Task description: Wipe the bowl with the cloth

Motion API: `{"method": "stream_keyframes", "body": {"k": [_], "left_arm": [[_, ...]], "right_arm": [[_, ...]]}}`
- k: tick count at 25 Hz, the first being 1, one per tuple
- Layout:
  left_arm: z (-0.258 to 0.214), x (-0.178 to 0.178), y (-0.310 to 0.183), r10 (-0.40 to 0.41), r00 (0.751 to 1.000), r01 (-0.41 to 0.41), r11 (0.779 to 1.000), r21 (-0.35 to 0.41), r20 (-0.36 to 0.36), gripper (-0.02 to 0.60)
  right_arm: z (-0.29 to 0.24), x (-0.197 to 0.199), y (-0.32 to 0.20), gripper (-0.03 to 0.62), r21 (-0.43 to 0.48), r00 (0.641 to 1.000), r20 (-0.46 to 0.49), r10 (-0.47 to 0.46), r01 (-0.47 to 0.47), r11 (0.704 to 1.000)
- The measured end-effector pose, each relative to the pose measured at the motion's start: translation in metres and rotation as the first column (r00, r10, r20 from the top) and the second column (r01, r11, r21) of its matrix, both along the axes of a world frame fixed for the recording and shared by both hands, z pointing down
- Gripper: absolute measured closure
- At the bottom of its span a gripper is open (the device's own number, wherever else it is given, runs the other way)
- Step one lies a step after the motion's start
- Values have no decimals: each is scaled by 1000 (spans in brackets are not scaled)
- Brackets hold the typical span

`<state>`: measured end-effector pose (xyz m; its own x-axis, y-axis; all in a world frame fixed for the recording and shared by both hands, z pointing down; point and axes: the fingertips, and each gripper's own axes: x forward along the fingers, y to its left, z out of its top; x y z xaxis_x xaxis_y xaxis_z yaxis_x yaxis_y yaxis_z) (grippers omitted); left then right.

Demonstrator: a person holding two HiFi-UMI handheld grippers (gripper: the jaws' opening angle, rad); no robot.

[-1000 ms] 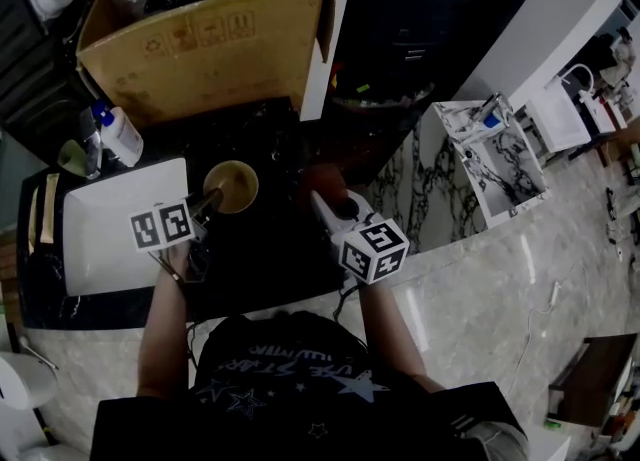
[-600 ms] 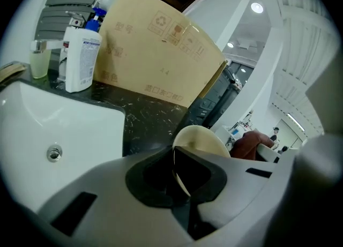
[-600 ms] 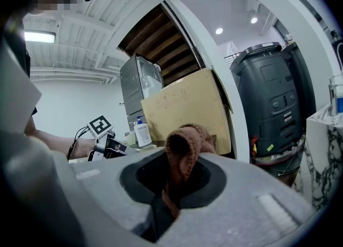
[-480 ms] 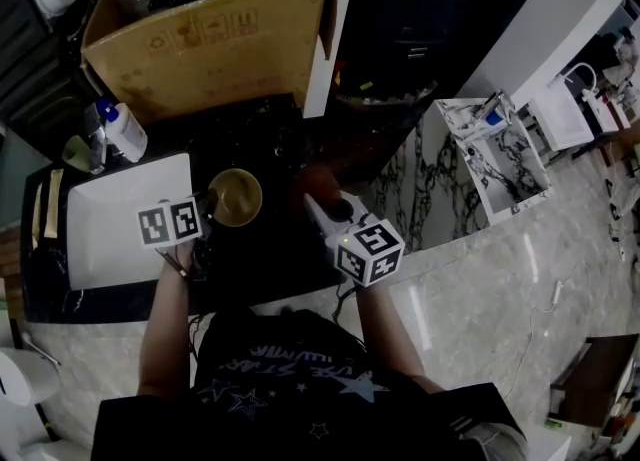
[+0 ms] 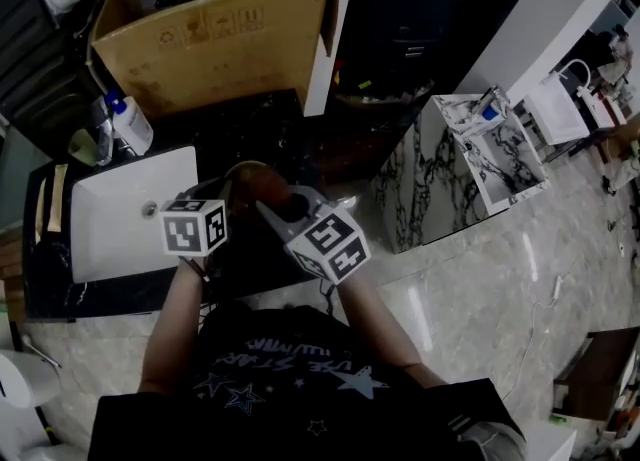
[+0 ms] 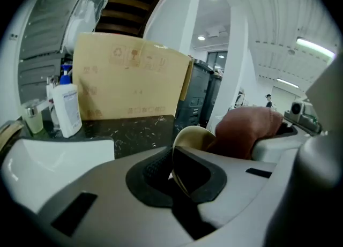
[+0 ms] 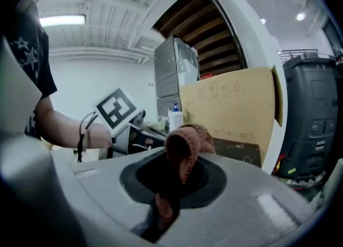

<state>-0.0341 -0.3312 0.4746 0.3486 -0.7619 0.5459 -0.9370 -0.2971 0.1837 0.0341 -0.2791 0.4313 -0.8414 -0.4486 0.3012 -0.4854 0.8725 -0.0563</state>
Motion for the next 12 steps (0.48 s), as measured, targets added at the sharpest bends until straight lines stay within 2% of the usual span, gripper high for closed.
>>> {"method": "stream_keyframes", "body": {"k": [3, 5, 12], "left_arm": [[-8, 20, 7, 67, 997, -68, 997, 37, 30, 560], [-10, 33, 11, 107, 994, -108, 993, 42, 37, 560], [5, 45, 29, 147, 989, -147, 988, -41, -7, 561]], "right_arm": [[17, -10, -1, 546, -3, 986, -167, 7, -7, 1000], [25, -12, -3, 546, -9, 973, -229, 20, -22, 1000], [39, -9, -12, 546, 7, 959, -268, 95, -96, 995]]}}
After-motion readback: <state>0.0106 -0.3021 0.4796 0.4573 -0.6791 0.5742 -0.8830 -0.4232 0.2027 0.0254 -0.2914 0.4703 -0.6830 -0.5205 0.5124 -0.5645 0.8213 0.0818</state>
